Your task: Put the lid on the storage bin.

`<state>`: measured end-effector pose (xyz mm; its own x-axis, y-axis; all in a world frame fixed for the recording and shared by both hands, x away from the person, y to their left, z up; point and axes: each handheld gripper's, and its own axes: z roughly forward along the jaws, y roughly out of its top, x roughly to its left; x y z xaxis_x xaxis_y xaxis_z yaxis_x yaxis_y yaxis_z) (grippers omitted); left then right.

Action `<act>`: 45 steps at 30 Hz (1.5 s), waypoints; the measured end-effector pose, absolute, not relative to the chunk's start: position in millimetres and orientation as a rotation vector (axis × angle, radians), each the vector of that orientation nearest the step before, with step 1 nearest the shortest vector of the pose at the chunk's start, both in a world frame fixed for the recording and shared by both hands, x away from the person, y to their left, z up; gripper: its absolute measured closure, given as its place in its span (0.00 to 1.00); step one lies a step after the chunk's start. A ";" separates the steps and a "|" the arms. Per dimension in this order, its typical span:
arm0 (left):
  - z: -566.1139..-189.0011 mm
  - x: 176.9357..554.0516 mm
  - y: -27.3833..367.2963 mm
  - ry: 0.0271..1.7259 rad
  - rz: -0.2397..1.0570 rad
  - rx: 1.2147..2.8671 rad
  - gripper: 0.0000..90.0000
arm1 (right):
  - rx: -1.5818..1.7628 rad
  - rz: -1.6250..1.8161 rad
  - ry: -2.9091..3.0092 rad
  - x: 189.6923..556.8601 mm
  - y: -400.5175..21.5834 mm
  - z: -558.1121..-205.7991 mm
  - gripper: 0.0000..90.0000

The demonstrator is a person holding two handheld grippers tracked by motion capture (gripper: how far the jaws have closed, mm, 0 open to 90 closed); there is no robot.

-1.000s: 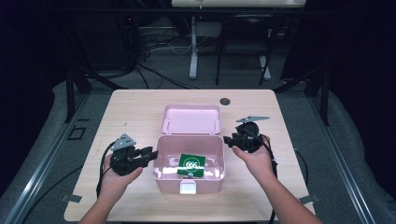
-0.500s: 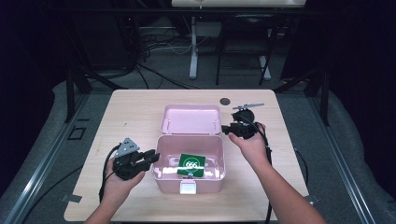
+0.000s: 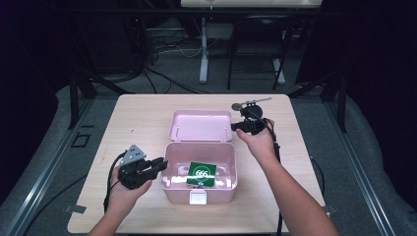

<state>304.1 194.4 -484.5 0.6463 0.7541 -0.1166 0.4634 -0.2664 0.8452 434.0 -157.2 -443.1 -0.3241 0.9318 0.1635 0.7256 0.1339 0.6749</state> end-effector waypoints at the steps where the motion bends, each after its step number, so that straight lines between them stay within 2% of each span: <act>1: -484.5 304.0 194.1 0.958 0.388 1.917 0.83 | 1.618 0.973 2.123 435.6 -156.1 -443.0 0.69; 15: -484.7 304.0 194.4 0.957 0.386 1.917 0.83 | 1.729 0.917 2.090 466.1 -152.0 -450.7 0.70; 25: -485.4 304.0 194.8 0.951 0.386 1.911 0.83 | 1.776 0.896 2.081 481.5 -145.0 -450.6 0.76; 45: -485.5 304.3 194.9 0.948 0.386 1.912 0.83 | 1.923 0.836 2.041 505.3 -140.4 -477.0 0.84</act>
